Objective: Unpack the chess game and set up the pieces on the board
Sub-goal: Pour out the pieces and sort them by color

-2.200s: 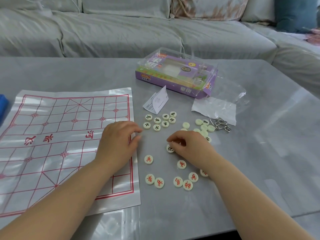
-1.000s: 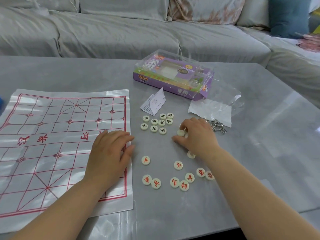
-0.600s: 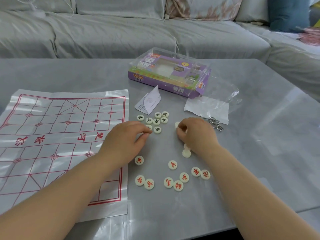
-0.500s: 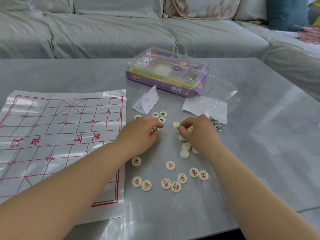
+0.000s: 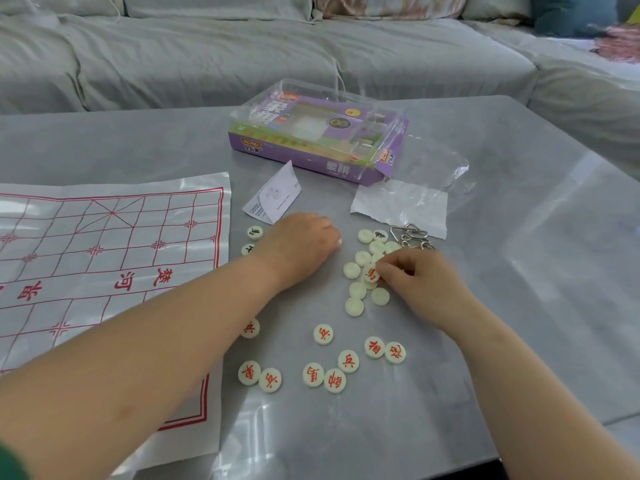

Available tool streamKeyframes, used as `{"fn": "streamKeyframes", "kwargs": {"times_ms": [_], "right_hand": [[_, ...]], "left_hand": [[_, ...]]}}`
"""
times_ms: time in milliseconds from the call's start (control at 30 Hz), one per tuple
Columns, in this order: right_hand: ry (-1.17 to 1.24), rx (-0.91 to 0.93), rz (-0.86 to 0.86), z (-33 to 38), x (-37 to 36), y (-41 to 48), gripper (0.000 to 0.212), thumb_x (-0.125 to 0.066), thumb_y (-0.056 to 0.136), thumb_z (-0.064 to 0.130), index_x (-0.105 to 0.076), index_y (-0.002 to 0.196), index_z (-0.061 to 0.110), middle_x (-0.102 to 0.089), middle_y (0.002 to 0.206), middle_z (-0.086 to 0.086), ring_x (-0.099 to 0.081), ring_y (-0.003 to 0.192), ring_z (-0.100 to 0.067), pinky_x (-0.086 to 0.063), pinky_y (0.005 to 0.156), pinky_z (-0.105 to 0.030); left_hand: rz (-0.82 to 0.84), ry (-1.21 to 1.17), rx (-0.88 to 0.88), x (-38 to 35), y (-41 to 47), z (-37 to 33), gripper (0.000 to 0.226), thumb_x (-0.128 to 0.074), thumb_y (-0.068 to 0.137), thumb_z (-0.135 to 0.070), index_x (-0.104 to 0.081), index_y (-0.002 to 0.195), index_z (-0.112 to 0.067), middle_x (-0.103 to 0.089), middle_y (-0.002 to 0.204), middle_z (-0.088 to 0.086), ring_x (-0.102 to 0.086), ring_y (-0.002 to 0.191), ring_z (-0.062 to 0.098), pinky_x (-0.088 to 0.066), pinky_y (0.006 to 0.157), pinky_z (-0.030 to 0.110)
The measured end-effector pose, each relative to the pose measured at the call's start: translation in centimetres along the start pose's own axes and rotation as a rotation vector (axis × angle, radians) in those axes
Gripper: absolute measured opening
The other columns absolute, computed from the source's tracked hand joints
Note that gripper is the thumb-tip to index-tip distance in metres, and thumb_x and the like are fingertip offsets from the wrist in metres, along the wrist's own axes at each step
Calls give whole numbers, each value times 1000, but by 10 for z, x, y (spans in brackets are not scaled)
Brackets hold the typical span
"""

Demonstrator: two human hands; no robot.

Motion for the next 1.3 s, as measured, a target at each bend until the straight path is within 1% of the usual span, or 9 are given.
{"fn": "streamKeyframes", "kwargs": {"times_ms": [33,133,233,367,500,700,900,1100,1300], "right_hand": [[-1,19,6,2,-1,-2,17,-52,90,18,-59,74,20,-52,65,17,-45,60,-1,-35,53,-4],[-22,69,97,15,-6,-8,19,-54,88,21,-60,71,26,-53,64,17,-47,60,-1,-33,56,-9],[-42,146,229,33,-21,-17,20,-56,87,22,-58,69,30,-54,64,18,-49,58,8,-37,58,-8],[-179,215,345,59,-50,-25,15,-54,88,21,-67,92,16,-54,69,17,-49,63,1,-38,59,-6],[-404,213,313,73,-63,-24,23,-48,91,24,-65,105,15,-65,104,-5,-54,102,-19,-42,85,-28],[-399,265,114,73,-67,-29,20,-54,87,24,-64,103,21,-63,103,1,-45,97,-13,-34,83,-24],[-432,412,167,68,-73,-43,23,-60,84,30,-66,105,23,-61,109,1,-47,102,-20,-31,88,-26],[-415,185,-85,37,-34,-35,23,-57,86,20,-63,108,18,-58,110,1,-46,108,-17,-25,75,-16],[-485,162,-25,26,-27,-30,28,-54,89,26,-57,116,20,-51,120,2,-42,114,-15,-30,85,-19]], "left_hand": [[19,2,-4,1,-3,3,38,-32,92,-19,-67,90,-4,-66,87,11,-64,78,29,-51,63,33],[21,-95,185,4,-19,12,35,-30,98,-23,-58,115,-12,-59,115,6,-53,105,24,-42,84,34],[-108,-286,357,14,-47,16,31,-38,96,-24,-60,116,-15,-62,115,2,-53,104,19,-36,80,26],[-93,-455,500,26,-85,25,28,-45,94,-24,-63,114,-17,-63,115,1,-54,100,16,-33,77,19],[-37,-558,559,31,-115,35,25,-49,92,-21,-63,112,-17,-63,113,-1,-47,90,6,-33,79,19],[-82,-717,649,23,-135,37,22,-56,88,-19,-61,109,-19,-60,91,-5,-55,89,10,-38,67,12],[-35,-683,554,23,-121,17,20,-54,89,-19,-65,105,-19,-65,106,-3,-55,95,11,-40,82,20],[46,-500,435,22,-108,7,25,-45,93,-22,-60,114,-23,-62,113,-5,-51,92,9,-37,80,20],[90,-305,300,18,-100,7,28,-38,96,-22,-57,116,-21,-54,121,-7,-47,111,12,-37,86,24]]}}
Point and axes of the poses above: each hand's wrist, its own y-axis towards the middle knuckle, its own x-axis out of the back of the hand, z = x × y, the point moved 2 cm from there along y, towards the middle knuckle
